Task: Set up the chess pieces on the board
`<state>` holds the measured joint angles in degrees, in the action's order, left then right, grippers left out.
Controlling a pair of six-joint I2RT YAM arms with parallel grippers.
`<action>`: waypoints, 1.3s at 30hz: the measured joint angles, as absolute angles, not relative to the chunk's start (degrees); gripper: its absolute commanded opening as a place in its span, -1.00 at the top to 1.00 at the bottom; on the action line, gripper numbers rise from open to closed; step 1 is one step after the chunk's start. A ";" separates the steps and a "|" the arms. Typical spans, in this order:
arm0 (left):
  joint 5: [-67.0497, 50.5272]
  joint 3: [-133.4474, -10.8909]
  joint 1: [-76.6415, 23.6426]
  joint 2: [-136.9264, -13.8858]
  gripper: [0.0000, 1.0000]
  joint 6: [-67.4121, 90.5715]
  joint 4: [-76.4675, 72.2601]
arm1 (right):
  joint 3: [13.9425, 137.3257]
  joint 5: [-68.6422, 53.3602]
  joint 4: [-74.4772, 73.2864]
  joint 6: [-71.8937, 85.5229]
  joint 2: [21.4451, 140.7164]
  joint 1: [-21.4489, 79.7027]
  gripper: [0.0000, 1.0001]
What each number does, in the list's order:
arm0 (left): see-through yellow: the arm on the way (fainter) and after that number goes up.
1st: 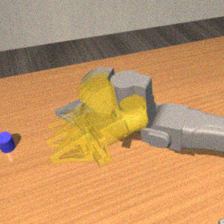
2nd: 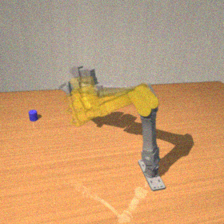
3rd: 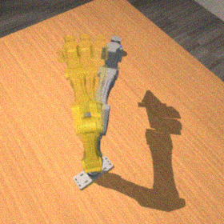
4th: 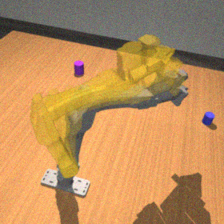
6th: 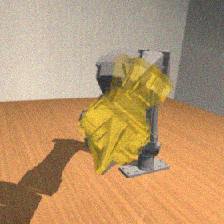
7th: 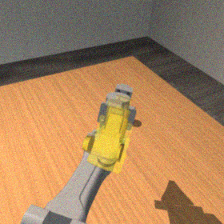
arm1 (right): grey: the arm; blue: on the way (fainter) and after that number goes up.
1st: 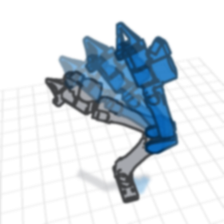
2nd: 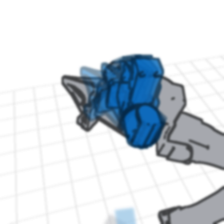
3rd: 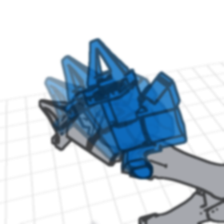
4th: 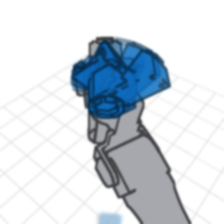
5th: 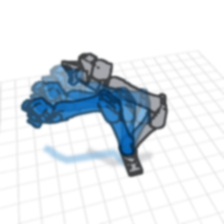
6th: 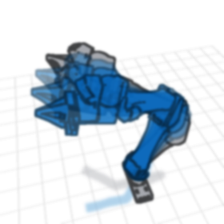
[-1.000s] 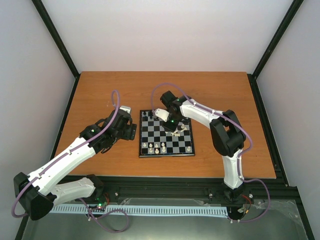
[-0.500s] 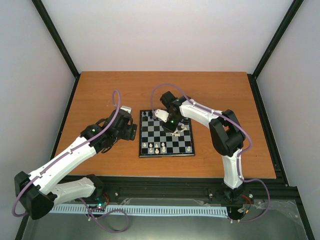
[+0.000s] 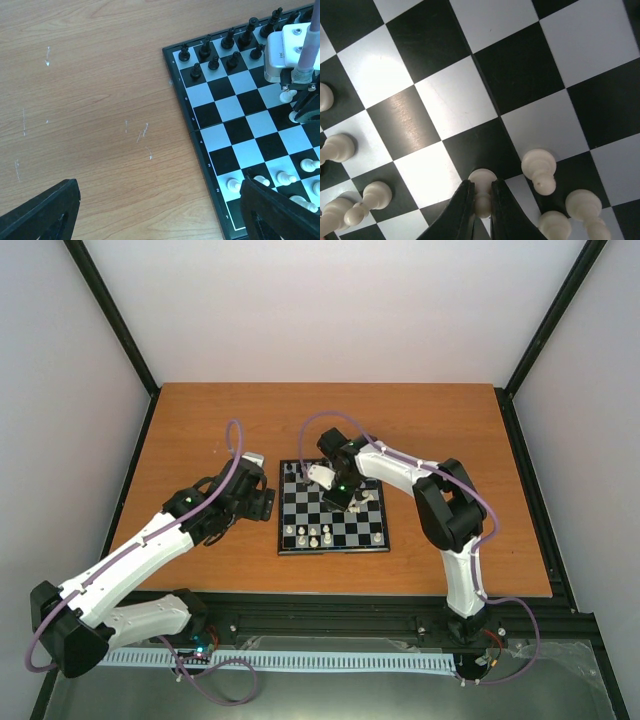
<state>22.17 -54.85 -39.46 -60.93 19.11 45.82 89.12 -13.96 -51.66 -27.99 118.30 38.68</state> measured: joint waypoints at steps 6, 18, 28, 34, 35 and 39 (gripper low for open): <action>21.80 -54.85 -39.46 -61.12 -0.78 19.09 45.82 | 86.61 -14.63 -51.72 -28.03 116.57 38.79 0.85; 21.39 -54.85 -39.46 -61.47 -0.78 19.09 45.82 | 81.93 -15.88 -53.91 -29.65 112.42 39.20 0.85; 21.37 -54.85 -39.46 -61.54 -0.78 19.09 45.82 | 80.49 -16.80 -54.89 -31.09 112.42 40.07 0.78; 21.30 -54.85 -39.46 -61.56 -0.78 19.09 45.82 | 80.49 -16.97 -55.09 -31.27 112.44 40.18 0.71; 21.28 -54.85 -39.46 -61.56 -0.78 19.09 45.82 | 80.49 -16.97 -55.16 -31.29 112.44 40.18 0.71; 21.19 -54.85 -39.46 -61.56 -0.78 19.09 45.82 | 80.49 -17.21 -55.66 -31.33 112.44 40.18 0.72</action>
<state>21.19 -54.85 -39.46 -61.56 19.09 45.82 80.49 -17.21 -55.66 -31.33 112.44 40.18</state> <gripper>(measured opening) 0.890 0.141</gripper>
